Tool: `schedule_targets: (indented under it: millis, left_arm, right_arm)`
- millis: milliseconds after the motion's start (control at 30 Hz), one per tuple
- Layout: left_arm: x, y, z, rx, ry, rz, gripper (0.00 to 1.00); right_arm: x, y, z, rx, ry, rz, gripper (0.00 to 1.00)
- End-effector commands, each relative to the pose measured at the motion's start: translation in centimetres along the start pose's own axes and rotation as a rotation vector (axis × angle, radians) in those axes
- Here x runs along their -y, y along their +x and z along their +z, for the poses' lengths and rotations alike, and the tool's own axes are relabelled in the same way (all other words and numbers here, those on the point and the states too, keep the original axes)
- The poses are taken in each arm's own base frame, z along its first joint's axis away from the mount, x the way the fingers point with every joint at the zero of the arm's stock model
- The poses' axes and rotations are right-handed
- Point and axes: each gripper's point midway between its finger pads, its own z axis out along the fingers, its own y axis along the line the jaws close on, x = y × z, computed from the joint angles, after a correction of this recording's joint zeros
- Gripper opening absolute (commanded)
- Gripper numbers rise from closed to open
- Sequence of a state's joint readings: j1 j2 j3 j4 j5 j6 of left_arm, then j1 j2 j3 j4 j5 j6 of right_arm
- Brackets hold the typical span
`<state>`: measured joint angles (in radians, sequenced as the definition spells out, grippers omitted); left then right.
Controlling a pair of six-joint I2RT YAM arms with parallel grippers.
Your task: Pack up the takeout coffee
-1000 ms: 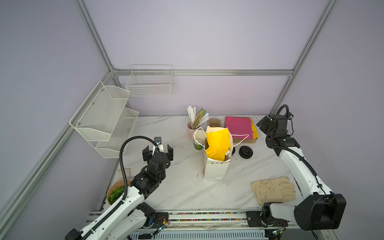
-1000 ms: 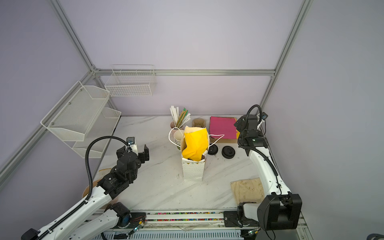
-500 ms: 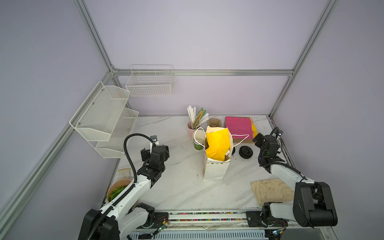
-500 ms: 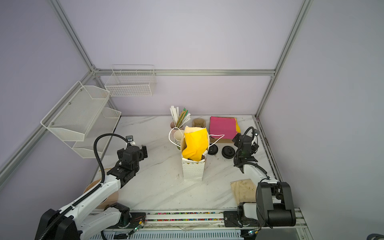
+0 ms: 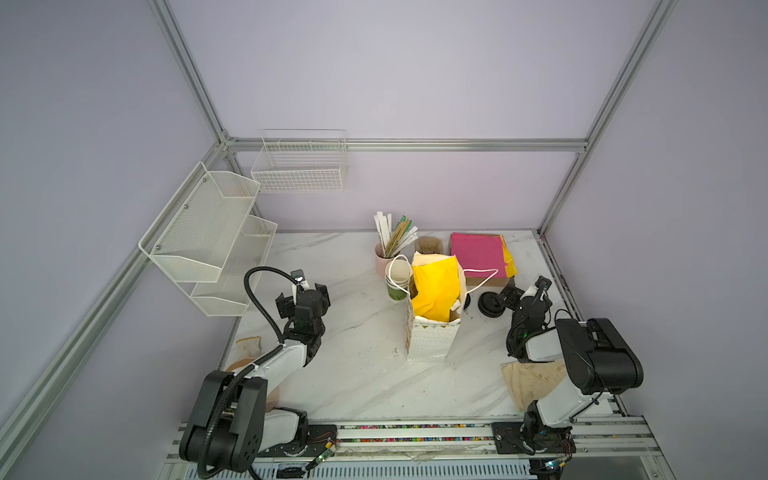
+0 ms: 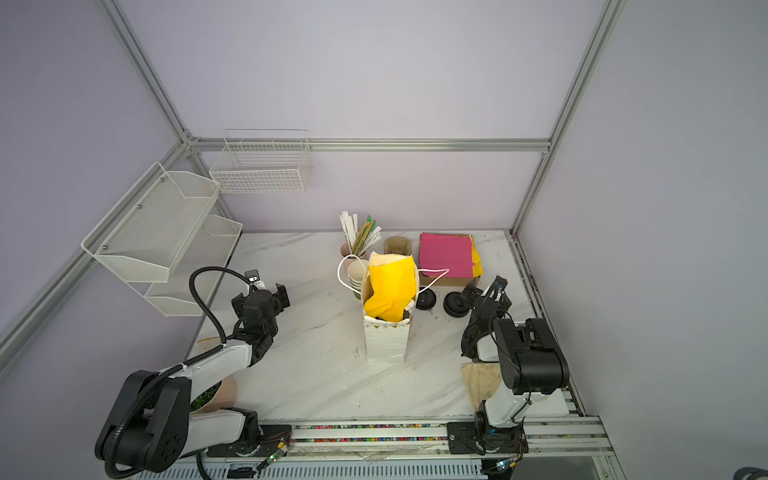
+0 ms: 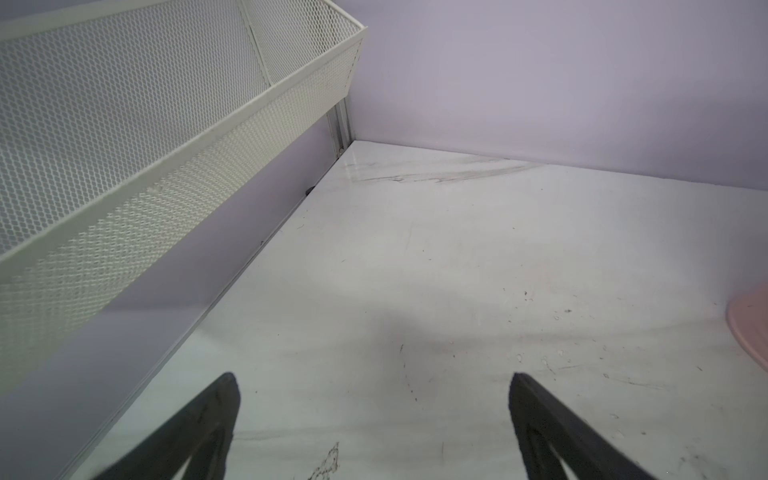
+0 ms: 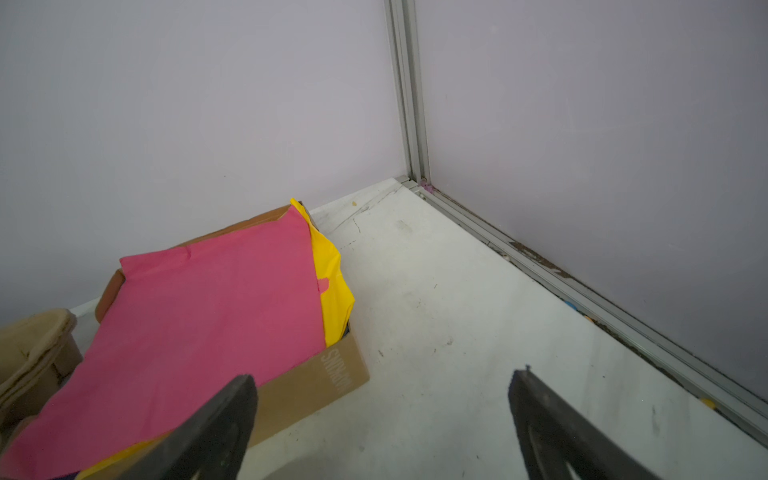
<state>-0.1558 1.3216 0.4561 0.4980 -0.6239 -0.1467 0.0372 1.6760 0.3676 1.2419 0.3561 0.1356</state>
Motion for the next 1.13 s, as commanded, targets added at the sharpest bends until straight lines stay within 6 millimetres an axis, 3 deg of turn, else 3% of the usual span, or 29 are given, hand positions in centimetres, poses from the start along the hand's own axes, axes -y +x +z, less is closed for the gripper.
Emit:
schedule_targets:
  millis: [0, 33, 67, 133, 233, 300, 533, 1100]
  left_arm:
    - [-0.7, -0.6, 0.8, 0.106, -0.012, -0.016, 1.0]
    - [-0.7, -1.0, 1.0, 0.112, -0.015, -0.008, 1.0]
    - [-0.6, -0.1, 1.6, 0.099, -0.006, 0.001, 1.0]
    - [-1.0, 0.8, 2.3, 0.091, 0.001, -0.027, 1.0]
    - [1.2, 1.9, 3.1, 0.08, 0.129, 0.024, 1.0]
    - [1.2, 2.1, 3.3, 0.078, 0.132, 0.014, 1.0]
    - [1.0, 2.0, 3.2, 0.093, 0.136, 0.013, 1.0]
    - [1.0, 1.9, 3.1, 0.096, 0.136, 0.014, 1.0]
  right_arm:
    - [-3.2, -2.5, 0.6, 0.101, -0.108, -0.049, 0.97]
    - [-3.7, -1.9, 0.5, 0.116, -0.149, -0.061, 0.97]
    - [-3.5, -2.4, -0.3, 0.177, -0.153, -0.058, 0.97]
    - [-3.2, -1.6, 0.5, 0.094, -0.11, -0.048, 0.97]
    - [-3.5, -1.6, 0.6, 0.107, -0.111, -0.07, 0.97]
    - [-3.6, -1.7, 0.6, 0.121, -0.11, -0.07, 0.97]
    - [-4.6, -1.2, 1.1, 0.084, -0.129, -0.104, 0.97]
    - [-4.8, -1.2, 1.1, 0.089, -0.127, -0.11, 0.97]
